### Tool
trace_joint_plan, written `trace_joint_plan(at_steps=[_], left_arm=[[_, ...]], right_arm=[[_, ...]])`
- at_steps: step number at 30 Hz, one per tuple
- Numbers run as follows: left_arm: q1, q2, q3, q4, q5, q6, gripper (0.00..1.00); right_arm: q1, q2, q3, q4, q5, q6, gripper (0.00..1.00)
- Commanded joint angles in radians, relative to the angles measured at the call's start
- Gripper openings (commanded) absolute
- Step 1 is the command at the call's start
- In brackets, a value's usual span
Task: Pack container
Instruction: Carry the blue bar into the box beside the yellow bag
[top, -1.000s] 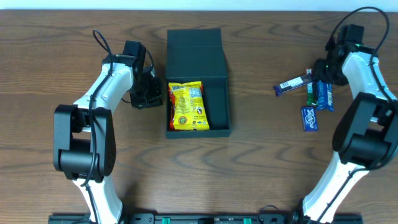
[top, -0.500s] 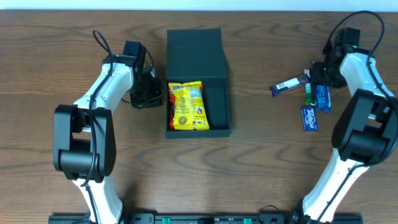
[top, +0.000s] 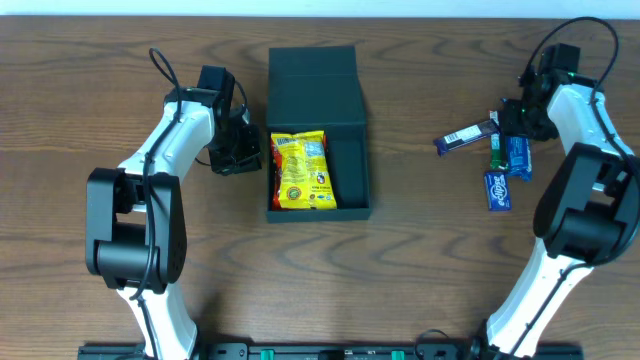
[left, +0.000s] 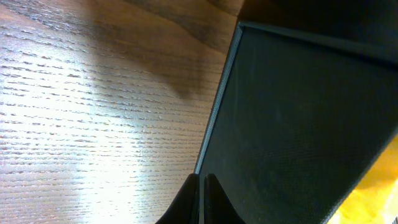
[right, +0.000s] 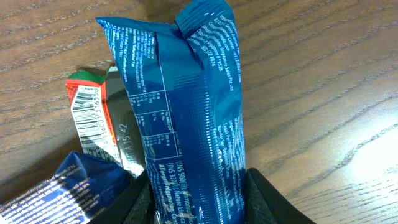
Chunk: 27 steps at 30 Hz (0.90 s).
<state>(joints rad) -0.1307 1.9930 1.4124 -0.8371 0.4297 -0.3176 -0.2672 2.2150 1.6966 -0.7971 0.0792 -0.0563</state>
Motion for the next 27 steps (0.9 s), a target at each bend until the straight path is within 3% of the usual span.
trace_joint_plan(at_steps=[1, 15, 27], left_arm=[[0.006, -0.019, 0.018, -0.004, -0.014, -0.001, 0.06], [0.008, -0.019, 0.019, 0.0, -0.015, 0.003, 0.06], [0.072, -0.021, 0.038, -0.007, -0.014, 0.047, 0.06]], right_arm=[[-0.009, 0.024, 0.047, -0.047, 0.002, -0.004, 0.33], [0.071, 0.001, 0.547, -0.401, -0.043, 0.047, 0.22], [0.449, 0.001, 0.601, -0.544, -0.147, 0.201, 0.17]])
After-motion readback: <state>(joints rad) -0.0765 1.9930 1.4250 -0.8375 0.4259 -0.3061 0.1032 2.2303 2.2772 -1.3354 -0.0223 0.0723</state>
